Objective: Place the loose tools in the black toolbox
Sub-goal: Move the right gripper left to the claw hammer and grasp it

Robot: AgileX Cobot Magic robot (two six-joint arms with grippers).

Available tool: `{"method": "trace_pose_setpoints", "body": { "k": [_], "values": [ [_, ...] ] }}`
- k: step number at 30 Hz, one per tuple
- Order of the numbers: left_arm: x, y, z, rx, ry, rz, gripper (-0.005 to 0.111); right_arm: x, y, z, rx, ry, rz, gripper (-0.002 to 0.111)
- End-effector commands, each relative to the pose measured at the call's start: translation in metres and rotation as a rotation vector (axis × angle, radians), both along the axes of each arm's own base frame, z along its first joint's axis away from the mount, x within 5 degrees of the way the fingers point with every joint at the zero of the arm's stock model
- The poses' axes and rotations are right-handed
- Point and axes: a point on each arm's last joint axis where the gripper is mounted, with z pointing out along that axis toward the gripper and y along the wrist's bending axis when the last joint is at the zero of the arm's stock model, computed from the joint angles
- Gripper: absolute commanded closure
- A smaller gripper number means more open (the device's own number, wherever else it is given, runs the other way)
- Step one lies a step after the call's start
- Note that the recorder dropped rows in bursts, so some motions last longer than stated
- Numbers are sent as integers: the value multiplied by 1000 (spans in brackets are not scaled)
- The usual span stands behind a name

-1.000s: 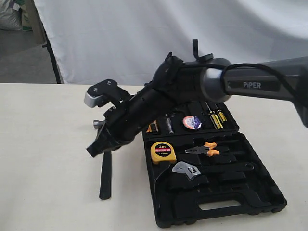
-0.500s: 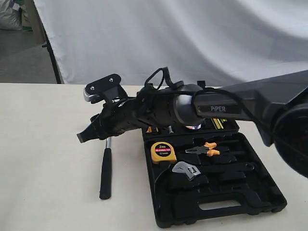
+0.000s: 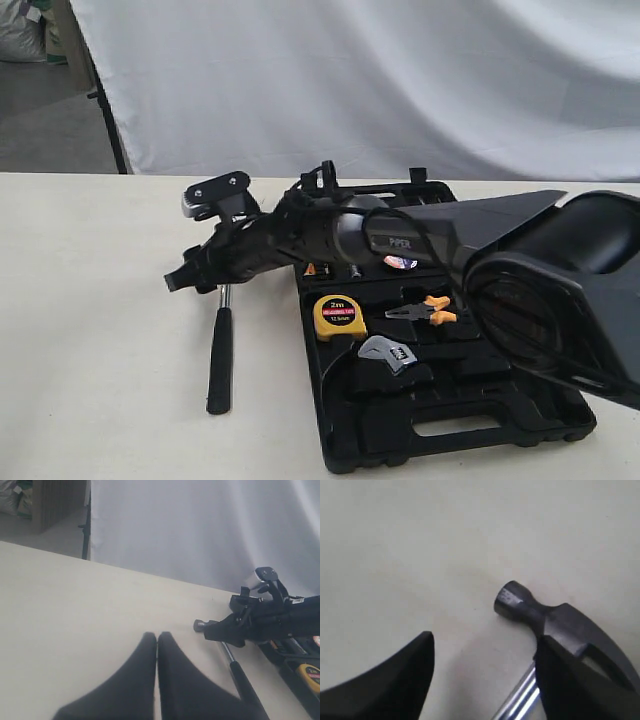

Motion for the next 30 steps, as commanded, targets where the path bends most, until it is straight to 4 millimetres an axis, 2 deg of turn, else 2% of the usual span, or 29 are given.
{"method": "trace_pose_setpoints", "body": {
  "k": [1,4,8,15,21,27,30],
  "values": [
    [-1,1,2,2,-13,26,106,4,-3,8,-21,59,64,51],
    [-1,1,2,2,-13,26,106,0,0,17,-25,96,123,51],
    [-1,1,2,2,-13,26,106,0,-1,33,-57,58,177,51],
    [-1,1,2,2,-13,26,106,5,-14,55,-111,38,148,51],
    [-1,1,2,2,-13,26,106,4,-19,42,-189,102,95,51],
    [-1,1,2,2,-13,26,106,5,-19,-2,-213,207,31,51],
    [-1,1,2,2,-13,26,106,0,-10,-10,-202,199,24,51]
  ]
}}
